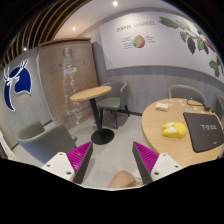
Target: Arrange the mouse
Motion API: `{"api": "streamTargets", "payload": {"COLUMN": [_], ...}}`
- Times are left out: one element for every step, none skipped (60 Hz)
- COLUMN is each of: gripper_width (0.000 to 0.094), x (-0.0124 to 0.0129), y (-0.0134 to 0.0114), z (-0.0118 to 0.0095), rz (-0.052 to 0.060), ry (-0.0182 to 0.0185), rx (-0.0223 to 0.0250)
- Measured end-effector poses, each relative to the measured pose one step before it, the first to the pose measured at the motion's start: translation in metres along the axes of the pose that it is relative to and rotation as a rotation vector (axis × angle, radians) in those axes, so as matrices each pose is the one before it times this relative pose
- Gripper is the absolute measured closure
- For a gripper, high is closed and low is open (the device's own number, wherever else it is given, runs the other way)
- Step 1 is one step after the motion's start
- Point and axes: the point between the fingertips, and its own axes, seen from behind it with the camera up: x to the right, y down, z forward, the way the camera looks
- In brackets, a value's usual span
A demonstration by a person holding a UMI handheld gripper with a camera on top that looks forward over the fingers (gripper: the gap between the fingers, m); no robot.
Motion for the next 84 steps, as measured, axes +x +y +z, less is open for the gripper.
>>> {"api": "streamTargets", "payload": {"gripper_width": [0.0116, 0.0117, 0.0117, 0.0116, 0.0117, 0.0115, 0.0114, 0.0111, 0.011, 0.0113, 0.0114, 0.0117, 0.0117, 0.0116, 0.0117, 0.0118, 0.0119, 0.0115, 0.0118, 0.0125, 0.0124, 0.0122, 0.0124, 0.0122, 0.0122, 0.0123, 0.0123, 0.0119, 0.0118, 0.0118, 0.0119, 0.0118, 0.0118, 0.0119, 0.0118, 0.0118, 0.0118, 0.0118, 0.0122, 0.0119, 0.012, 0.0116, 0.0112, 0.0115, 0.012, 0.0125, 0.0128, 0.0127, 0.0129, 0.0129, 0.013, 0.0132, 0.0137, 0.014, 0.0146, 0.0153, 0.016, 0.0169, 0.0182, 0.0196, 0.021, 0.0223, 0.0237, 0.0263, 0.0295, 0.0334, 0.0378, 0.039, 0.0401, 0.042, 0.0435, 0.0456, 0.0479, 0.0496, 0.0513, 0.0532, 0.0546, 0.0552, 0.0556, 0.0561, 0.0565, 0.0568, 0.0568, 0.0569], "x": [0.00319, 0.00397, 0.00468, 0.00518, 0.00579, 0.00648, 0.00752, 0.0065, 0.00761, 0.00847, 0.00909, 0.01004, 0.01035, 0.0185, 0.00985, 0.01272, 0.01383, 0.01297, 0.01304, 0.01131, 0.01053, 0.00913, 0.01174, 0.00387, 0.00316, 0.00201, 0.00095, -0.00011, -0.00025, -0.00101, -0.0012, -0.0021, 0.00186, 0.00047, 0.00076, 0.00104, 0.00207, 0.00245, 0.00242, 0.00213, 0.00021, 0.00161, -0.00206, -0.0014, -0.00088, -0.00049, -0.00035, -0.00025, -0.00011, -0.00115, 0.00018, 0.00022, 0.0011, 0.0006, 0.00058, 0.00011, -0.00001, -0.00009, -0.00027, -0.00006, -0.00055, -0.0007, -0.00093, -0.00081, -0.00029, -0.00098, -0.00132, -0.00043, 0.00004, 0.00053, 0.00056, -0.00049, -0.00084, -0.00123, -0.00173, -0.00214, -0.00144, 0.00014, 0.00226, 0.00445, 0.00423, 0.00707, 0.00851, 0.00959], "y": [-0.00018, 0.00001, 0.0, -0.00026, -0.00064, -0.00079, -0.00101, -0.00041, -0.00068, -0.00057, -0.00002, 0.00055, 0.00037, 0.00022, -0.00289, -0.00027, 0.00011, -0.00008, 0.0014, -0.00036, -0.00009, 0.00053, 0.00225, 0.00014, 0.00222, 0.00184, 0.0015, 0.0012, 0.00156, 0.00037, 0.00047, 0.0007, 0.00075, -0.00006, -0.00051, -0.00085, -0.00106, -0.00125, -0.00108, -0.00083, -0.00202, 0.00089, -0.00117, -0.00087, -0.00065, -0.00119, -0.00202, -0.00229, -0.00265, -0.00274, -0.00416, -0.00311, -0.00318, -0.00231, -0.00209, -0.0017, -0.00131, -0.00141, -0.00156, -0.0006, -0.00088, -0.00124, -0.00356, -0.00215, -0.00008, -0.00116, -0.00079, -0.00009, -0.00093, -0.00133, -0.00094, -0.00157, -0.00125, -0.00065, -0.00104, -0.00145, -0.00202, -0.00282, -0.00451, -0.00878, -0.00739, -0.00963, -0.01097, -0.0114], "z": [-0.00013, -0.00053, -0.00097, -0.00137, -0.00213, -0.00248, -0.00734, -0.00222, -0.00168, -0.00155, -0.00131, -0.00127, -0.00085, 0.01123, -0.01147, -0.0001, -0.00014, -0.00074, 0.01079, 0.00126, 0.00104, 0.00203, 0.00856, -0.00232, 0.00253, 0.00242, 0.00242, 0.00265, 0.00658, -0.00114, 0.00268, 0.00783, -0.00029, 0.00198, 0.00239, 0.00262, 0.0034, 0.00389, 0.00399, 0.004, 0.00555, 0.00426, 0.00374, 0.00361, 0.00325, 0.00289, 0.00229, 0.00202, 0.00235, 0.00174, 0.00295, 0.00413, 0.00376, 0.00384, 0.00427, 0.00453, 0.00458, 0.00438, 0.00279, 0.00411, 0.00342, 0.00286, 0.00281, 0.00301, 0.00279, 0.00356, 0.00128, 0.00168, 0.00096, 0.00073, 0.00061, 0.00152, 0.0001, -0.0001, -0.00003, -0.00077, -0.00147, -0.00261, -0.00403, -0.00451, -0.00849, -0.00816, -0.00905, -0.00947], "rz": [-0.0038, -0.0031, -0.0019, -0.0014, -0.001, -0.0006, -0.0019, -0.0045, -0.0064, -0.0087, -0.01, -0.0116, -0.0108, -0.0084, -0.0023, -0.002, -0.0017, -0.0013, -0.0016, 0.0026, 0.0041, 0.0042, -0.0002, -0.0002, -0.0028, -0.0026, -0.0019, -0.0018, -0.0026, -0.0025, -0.0039, -0.0046, -0.0052, -0.0044, -0.0037, -0.0049, -0.0048, -0.0039, -0.0036, -0.0036, -0.003, -0.0022, 0.0034, 0.0059, 0.0088, 0.0093, 0.0079, 0.0034, -0.0026, -0.0074, -0.0085, -0.0067, -0.0048, -0.0022, -0.0019, -0.0031, -0.0029, 0.0012, 0.0028, 0.002, -0.0015, -0.0038, 0.0003, 0.0032, 0.0051, 0.0095, 0.0108, 0.0093, 0.0052, 0.0024, -0.0001, -0.0028, -0.006, -0.003, -0.0014, 0.0016, 0.0024, -0.0003, -0.0039, -0.0088, -0.0143, -0.0131, -0.0023, 0.0043], "ry": [0.00693, 0.00828, 0.00908, 0.00912, 0.00944, 0.01099, 0.00964, 0.01281, 0.01296, 0.01356, 0.01488, 0.01532, 0.01579, 0.01587, 0.02205, 0.02671, 0.02961, 0.02958, 0.02549, 0.02468, 0.02294, 0.01922, 0.01033, 0.00415, 0.00318, -0.00045, -0.00337, -0.00588, -0.00399, -0.01119, -0.00822, -0.00225, -0.01217, -0.00322, 0.00083, 0.00157, 0.00493, 0.00699, 0.00711, 0.00636, 0.00673, -0.00243, -0.00899, -0.00893, -0.00868, -0.00621, -0.00503, -0.00293, -0.00158, 0.0002, -0.00253, 0.00009, 0.00178, 0.00314, 0.00298, 0.00077, -0.00026, -0.00002, 0.00015, -0.00245, -0.00181, -0.00338, -0.00466, -0.0051, -0.00339, -0.00473, -0.00688, -0.00317, -0.00072, 0.00154, 0.00204, -0.00095, -0.0025, -0.00403, -0.00739, -0.01005, -0.00904, -0.00526, 0.00008, 0.00636, 0.00962, 0.01312, 0.01691, 0.0187], "rx": [0.0003, -0.00045, -0.00004, 0.00111, 0.00254, 0.00368, 0.00207, 0.00461, 0.00418, 0.00333, 0.00085, -0.00243, -0.00301, 0.00318, -0.00553, -0.00303, -0.00562, -0.00556, 0.00205, -0.00134, -0.00242, -0.0042, -0.00435, -0.01062, -0.01066, -0.01105, -0.00911, -0.00751, -0.00588, -0.00744, -0.00438, -0.00257, -0.00214, -0.0033, -0.00306, -0.00279, -0.00221, -0.00234, -0.00238, -0.0034, -0.00765, -0.00649, -0.00458, -0.00618, -0.00752, -0.00714, -0.00528, -0.0044, -0.00401, -0.00189, 0.00084, 0.00161, -0.00053, -0.00412, -0.00459, -0.00518, -0.00633, -0.00604, -0.00482, -0.00577, -0.00613, -0.00349, 0.00652, 0.0021, -0.00534, -0.00353, -0.00161, -0.00595, -0.0024, 0.00058, 0.00114, 0.0029, 0.00628, 0.00631, 0.00943, 0.0096, 0.01012, 0.01118, 0.01519, 0.01922, 0.02821, 0.03115, 0.03473, 0.03519]}}
